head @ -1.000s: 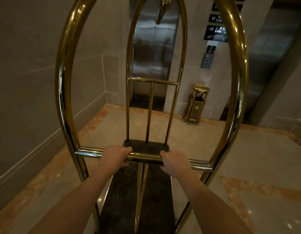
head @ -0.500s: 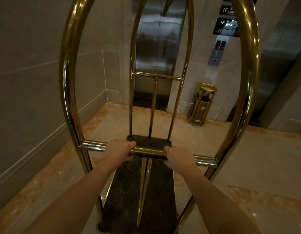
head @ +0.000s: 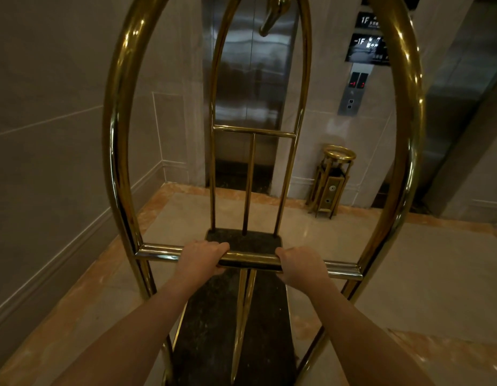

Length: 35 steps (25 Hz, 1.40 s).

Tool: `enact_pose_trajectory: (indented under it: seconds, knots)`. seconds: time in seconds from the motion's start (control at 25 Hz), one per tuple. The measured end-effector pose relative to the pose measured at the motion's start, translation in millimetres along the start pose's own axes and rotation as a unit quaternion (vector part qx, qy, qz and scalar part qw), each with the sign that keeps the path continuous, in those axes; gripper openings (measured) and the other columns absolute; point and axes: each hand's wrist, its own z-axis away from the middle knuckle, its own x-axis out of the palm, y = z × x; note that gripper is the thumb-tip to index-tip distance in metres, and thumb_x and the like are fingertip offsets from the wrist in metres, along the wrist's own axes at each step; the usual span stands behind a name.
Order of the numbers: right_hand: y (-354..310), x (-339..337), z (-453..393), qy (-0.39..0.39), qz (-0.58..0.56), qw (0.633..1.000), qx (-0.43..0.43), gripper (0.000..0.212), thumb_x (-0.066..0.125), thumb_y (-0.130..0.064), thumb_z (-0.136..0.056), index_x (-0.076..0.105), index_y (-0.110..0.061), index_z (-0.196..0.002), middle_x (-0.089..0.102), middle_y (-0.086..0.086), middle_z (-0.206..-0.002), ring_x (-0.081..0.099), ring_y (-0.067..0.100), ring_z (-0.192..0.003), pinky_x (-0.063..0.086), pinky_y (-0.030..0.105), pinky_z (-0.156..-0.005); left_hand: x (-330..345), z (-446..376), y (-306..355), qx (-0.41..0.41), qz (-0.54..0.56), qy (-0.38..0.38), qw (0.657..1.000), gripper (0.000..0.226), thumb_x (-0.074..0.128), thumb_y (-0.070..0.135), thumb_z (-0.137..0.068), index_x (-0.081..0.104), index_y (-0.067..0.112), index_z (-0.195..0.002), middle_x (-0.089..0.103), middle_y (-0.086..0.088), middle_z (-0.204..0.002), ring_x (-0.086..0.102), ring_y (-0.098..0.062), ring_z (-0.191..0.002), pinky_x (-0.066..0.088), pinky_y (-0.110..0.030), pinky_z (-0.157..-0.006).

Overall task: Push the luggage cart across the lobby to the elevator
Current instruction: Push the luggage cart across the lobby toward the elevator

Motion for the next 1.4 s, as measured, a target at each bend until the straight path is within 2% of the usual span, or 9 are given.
enact_pose_trajectory:
  seconds: [0.2,0.36,0.52,0.84,0.92,1.28,1.4]
  knots:
    - [27,8,-58,0.010,0.006,1.000,-0.011,0.026,0.060,-0.042,-0.090,0.053,-0.024,-0.107,0.057,-0.005,-0.079,0.049,0.015,-0.065,0.039,0.030,-0.060,15,-58,-23,-0.004,0.007,0.013,1.000,0.022,0.065,0.038,-0.082,0.055,0.029,-0.099,0.065,0.007,-0.092,0.061,-0.015,-0.083,0.048,-0.033,-0.078]
    - [49,14,-104,0.029,0.008,0.999,-0.021,0.024,0.061,-0.042,-0.089,0.055,-0.024,-0.104,0.057,-0.004,-0.077,0.053,0.017,-0.065,0.039,0.031,-0.060,24,-108,-38,-0.014,-0.012,0.011,1.000,0.027,0.070,0.036,-0.078,0.056,0.029,-0.100,0.065,0.007,-0.091,0.062,-0.016,-0.083,0.048,-0.033,-0.075]
    - [75,23,-152,0.039,0.022,0.999,-0.029,0.023,0.060,-0.043,-0.089,0.055,-0.024,-0.101,0.051,-0.007,-0.072,0.044,0.014,-0.060,0.035,0.030,-0.058,35,-157,-53,-0.025,-0.018,0.012,0.999,0.026,0.071,0.035,-0.077,0.057,0.030,-0.098,0.066,0.008,-0.090,0.062,-0.014,-0.081,0.050,-0.033,-0.075]
    - [115,44,-235,0.054,-0.003,0.998,-0.035,0.023,0.062,-0.040,-0.089,0.058,-0.022,-0.102,0.053,-0.006,-0.070,0.046,0.013,-0.057,0.039,0.027,-0.055,59,-243,-86,-0.031,-0.012,0.016,0.999,0.030,0.073,0.036,-0.075,0.057,0.031,-0.101,0.066,0.008,-0.090,0.062,-0.013,-0.081,0.047,-0.031,-0.074]
    - [124,45,-255,0.055,-0.007,0.998,-0.034,0.022,0.062,-0.039,-0.089,0.058,-0.021,-0.102,0.048,-0.006,-0.070,0.046,0.013,-0.057,0.039,0.027,-0.056,64,-265,-96,-0.029,-0.013,0.010,0.999,0.032,0.073,0.037,-0.076,0.056,0.033,-0.102,0.066,0.009,-0.091,0.062,-0.011,-0.082,0.048,-0.031,-0.076]
    - [150,54,-361,0.032,-0.002,0.999,-0.016,0.023,0.058,-0.039,-0.092,0.053,-0.022,-0.107,0.044,-0.006,-0.071,0.046,0.016,-0.061,0.038,0.030,-0.059,84,-360,-151,-0.029,0.002,0.012,1.000,0.030,0.073,0.035,-0.077,0.056,0.033,-0.101,0.066,0.010,-0.093,0.061,-0.011,-0.083,0.051,-0.032,-0.076]
    - [157,57,-401,0.022,0.003,1.000,-0.003,0.025,0.059,-0.037,-0.091,0.054,-0.021,-0.109,0.048,-0.004,-0.074,0.051,0.019,-0.063,0.042,0.032,-0.059,92,-396,-173,-0.022,0.013,0.019,1.000,0.032,0.074,0.033,-0.077,0.057,0.032,-0.104,0.067,0.008,-0.095,0.063,-0.013,-0.085,0.052,-0.032,-0.076]
